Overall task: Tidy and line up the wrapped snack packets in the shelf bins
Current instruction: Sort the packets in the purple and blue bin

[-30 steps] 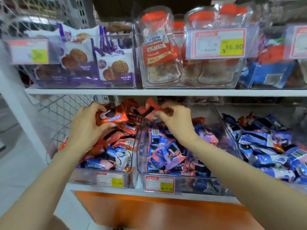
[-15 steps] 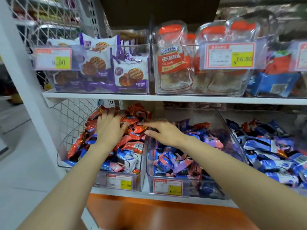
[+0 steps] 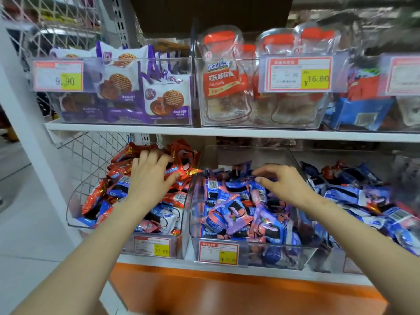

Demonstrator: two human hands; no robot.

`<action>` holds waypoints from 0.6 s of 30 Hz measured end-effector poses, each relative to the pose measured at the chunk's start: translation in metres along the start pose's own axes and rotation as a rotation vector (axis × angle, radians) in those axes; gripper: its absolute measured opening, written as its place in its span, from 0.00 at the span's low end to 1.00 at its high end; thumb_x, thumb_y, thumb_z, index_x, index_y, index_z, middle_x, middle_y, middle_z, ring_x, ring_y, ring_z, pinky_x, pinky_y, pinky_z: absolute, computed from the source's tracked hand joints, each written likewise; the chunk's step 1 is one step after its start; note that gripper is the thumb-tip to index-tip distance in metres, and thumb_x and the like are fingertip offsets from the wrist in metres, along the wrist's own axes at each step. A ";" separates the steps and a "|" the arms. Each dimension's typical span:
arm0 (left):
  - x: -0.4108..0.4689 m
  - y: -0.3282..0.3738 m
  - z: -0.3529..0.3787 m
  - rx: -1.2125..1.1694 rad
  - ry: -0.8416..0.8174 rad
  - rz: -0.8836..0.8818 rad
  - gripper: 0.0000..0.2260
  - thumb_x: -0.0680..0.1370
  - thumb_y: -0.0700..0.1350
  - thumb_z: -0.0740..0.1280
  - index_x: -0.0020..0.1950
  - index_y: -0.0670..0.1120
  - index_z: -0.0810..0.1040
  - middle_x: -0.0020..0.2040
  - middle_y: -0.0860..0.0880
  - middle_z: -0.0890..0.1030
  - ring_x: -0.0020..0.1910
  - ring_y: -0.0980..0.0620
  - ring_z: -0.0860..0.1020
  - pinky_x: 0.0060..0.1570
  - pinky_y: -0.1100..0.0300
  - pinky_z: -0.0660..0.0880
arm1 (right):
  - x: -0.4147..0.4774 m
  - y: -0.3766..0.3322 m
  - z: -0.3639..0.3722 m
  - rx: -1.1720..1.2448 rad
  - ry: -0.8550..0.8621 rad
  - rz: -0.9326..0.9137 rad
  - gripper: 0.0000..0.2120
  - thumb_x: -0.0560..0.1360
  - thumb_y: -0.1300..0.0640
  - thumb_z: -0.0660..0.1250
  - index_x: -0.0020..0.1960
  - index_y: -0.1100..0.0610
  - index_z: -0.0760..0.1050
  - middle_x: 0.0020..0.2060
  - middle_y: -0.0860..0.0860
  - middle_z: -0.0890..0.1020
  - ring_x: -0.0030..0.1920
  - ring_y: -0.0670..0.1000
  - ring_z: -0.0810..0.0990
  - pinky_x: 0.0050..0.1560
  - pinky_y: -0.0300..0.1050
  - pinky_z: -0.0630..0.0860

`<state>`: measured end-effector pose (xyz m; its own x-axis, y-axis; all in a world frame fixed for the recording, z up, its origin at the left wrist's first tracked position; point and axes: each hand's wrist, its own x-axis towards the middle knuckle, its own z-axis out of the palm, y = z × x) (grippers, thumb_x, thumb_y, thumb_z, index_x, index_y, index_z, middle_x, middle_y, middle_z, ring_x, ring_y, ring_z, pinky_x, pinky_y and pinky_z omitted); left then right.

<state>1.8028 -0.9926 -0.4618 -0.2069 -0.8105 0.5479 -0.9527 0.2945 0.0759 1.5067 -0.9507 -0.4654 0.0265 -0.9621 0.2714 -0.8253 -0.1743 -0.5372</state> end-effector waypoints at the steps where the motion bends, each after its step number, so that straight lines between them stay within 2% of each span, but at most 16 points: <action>1: 0.000 0.004 0.001 -0.009 0.002 0.023 0.18 0.75 0.52 0.68 0.61 0.44 0.77 0.56 0.41 0.76 0.59 0.41 0.68 0.55 0.50 0.62 | -0.002 0.003 -0.001 -0.005 0.000 0.005 0.08 0.76 0.55 0.67 0.53 0.51 0.81 0.52 0.46 0.83 0.53 0.47 0.79 0.54 0.42 0.74; 4: 0.002 0.014 0.003 -0.018 -0.003 0.067 0.17 0.74 0.50 0.69 0.61 0.44 0.77 0.56 0.42 0.77 0.58 0.40 0.69 0.54 0.50 0.64 | -0.008 0.008 -0.004 -0.026 -0.011 -0.011 0.07 0.76 0.56 0.67 0.53 0.51 0.81 0.51 0.46 0.82 0.49 0.45 0.78 0.51 0.43 0.75; 8: 0.005 0.031 0.004 -0.075 0.030 0.099 0.15 0.75 0.49 0.69 0.59 0.44 0.78 0.53 0.43 0.78 0.56 0.41 0.71 0.53 0.50 0.65 | -0.011 0.012 -0.008 -0.117 -0.031 -0.067 0.08 0.76 0.55 0.67 0.54 0.52 0.81 0.46 0.44 0.81 0.41 0.40 0.74 0.45 0.38 0.69; 11: 0.002 0.059 0.009 -0.173 0.040 0.351 0.15 0.75 0.53 0.64 0.55 0.46 0.78 0.49 0.47 0.78 0.51 0.44 0.74 0.47 0.54 0.67 | -0.015 0.016 -0.017 -0.127 -0.004 -0.046 0.08 0.76 0.56 0.67 0.53 0.52 0.81 0.42 0.43 0.78 0.42 0.44 0.76 0.44 0.41 0.70; 13: -0.003 0.081 0.017 -0.188 -0.118 0.560 0.19 0.75 0.58 0.61 0.59 0.48 0.76 0.53 0.51 0.77 0.54 0.49 0.72 0.49 0.58 0.64 | -0.018 0.018 -0.022 -0.121 0.021 -0.034 0.07 0.76 0.57 0.67 0.52 0.53 0.81 0.41 0.44 0.79 0.45 0.48 0.78 0.47 0.46 0.74; 14: -0.006 0.090 0.023 -0.181 -0.234 0.610 0.20 0.75 0.59 0.62 0.63 0.50 0.74 0.57 0.52 0.75 0.58 0.51 0.70 0.53 0.59 0.63 | -0.019 0.018 -0.024 -0.123 0.028 -0.035 0.07 0.75 0.58 0.67 0.52 0.53 0.82 0.41 0.45 0.80 0.45 0.48 0.78 0.49 0.46 0.75; 16: -0.009 0.099 0.035 -0.140 -0.424 0.636 0.24 0.76 0.61 0.62 0.69 0.52 0.68 0.64 0.53 0.71 0.63 0.53 0.66 0.60 0.58 0.62 | -0.023 0.021 -0.026 -0.133 0.028 -0.043 0.07 0.75 0.58 0.67 0.51 0.54 0.82 0.41 0.46 0.80 0.44 0.46 0.76 0.48 0.43 0.73; 18: -0.008 0.101 0.040 -0.105 -0.573 0.605 0.24 0.75 0.62 0.61 0.68 0.51 0.70 0.66 0.52 0.70 0.65 0.52 0.65 0.63 0.56 0.62 | -0.025 0.022 -0.028 -0.137 0.017 -0.048 0.07 0.76 0.58 0.67 0.51 0.54 0.82 0.41 0.46 0.80 0.43 0.46 0.77 0.46 0.42 0.73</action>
<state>1.6998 -0.9766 -0.4920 -0.7838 -0.6208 0.0134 -0.6209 0.7839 -0.0030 1.4723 -0.9243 -0.4618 0.0596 -0.9494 0.3084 -0.8926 -0.1891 -0.4094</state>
